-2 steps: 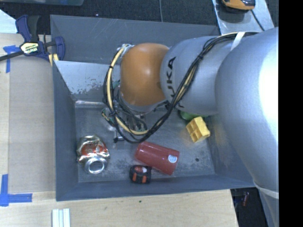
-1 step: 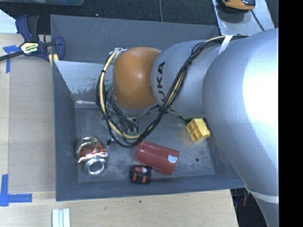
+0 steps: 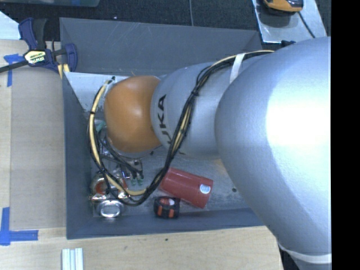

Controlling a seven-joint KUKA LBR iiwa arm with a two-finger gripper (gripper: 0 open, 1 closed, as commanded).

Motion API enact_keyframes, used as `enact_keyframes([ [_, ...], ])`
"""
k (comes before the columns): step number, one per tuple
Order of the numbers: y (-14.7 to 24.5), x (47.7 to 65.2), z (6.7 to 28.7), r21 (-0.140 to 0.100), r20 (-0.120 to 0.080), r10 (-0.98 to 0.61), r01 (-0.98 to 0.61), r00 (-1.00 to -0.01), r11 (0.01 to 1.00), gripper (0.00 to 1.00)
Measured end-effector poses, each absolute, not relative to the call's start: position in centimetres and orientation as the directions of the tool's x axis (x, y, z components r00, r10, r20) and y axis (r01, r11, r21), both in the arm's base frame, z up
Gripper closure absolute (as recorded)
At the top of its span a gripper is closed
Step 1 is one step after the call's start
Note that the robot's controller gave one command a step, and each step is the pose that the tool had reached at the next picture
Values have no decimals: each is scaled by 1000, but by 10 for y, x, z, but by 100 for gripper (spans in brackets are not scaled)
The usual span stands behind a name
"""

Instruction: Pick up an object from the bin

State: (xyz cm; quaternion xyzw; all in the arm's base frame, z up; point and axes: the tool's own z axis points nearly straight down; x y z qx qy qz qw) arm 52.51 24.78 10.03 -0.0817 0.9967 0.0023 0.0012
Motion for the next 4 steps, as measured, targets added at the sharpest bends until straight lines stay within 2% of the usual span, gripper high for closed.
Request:
enact_keyframes([
  [1, 246, 538, 77, 0, -12, -47, -47, -999, 999, 0],
  [2, 217, 574, 77, 16, -19, 159, 158, -987, 987, 100],
  [4, 217, 574, 78, 17, -20, 158, 158, -987, 987, 100],
])
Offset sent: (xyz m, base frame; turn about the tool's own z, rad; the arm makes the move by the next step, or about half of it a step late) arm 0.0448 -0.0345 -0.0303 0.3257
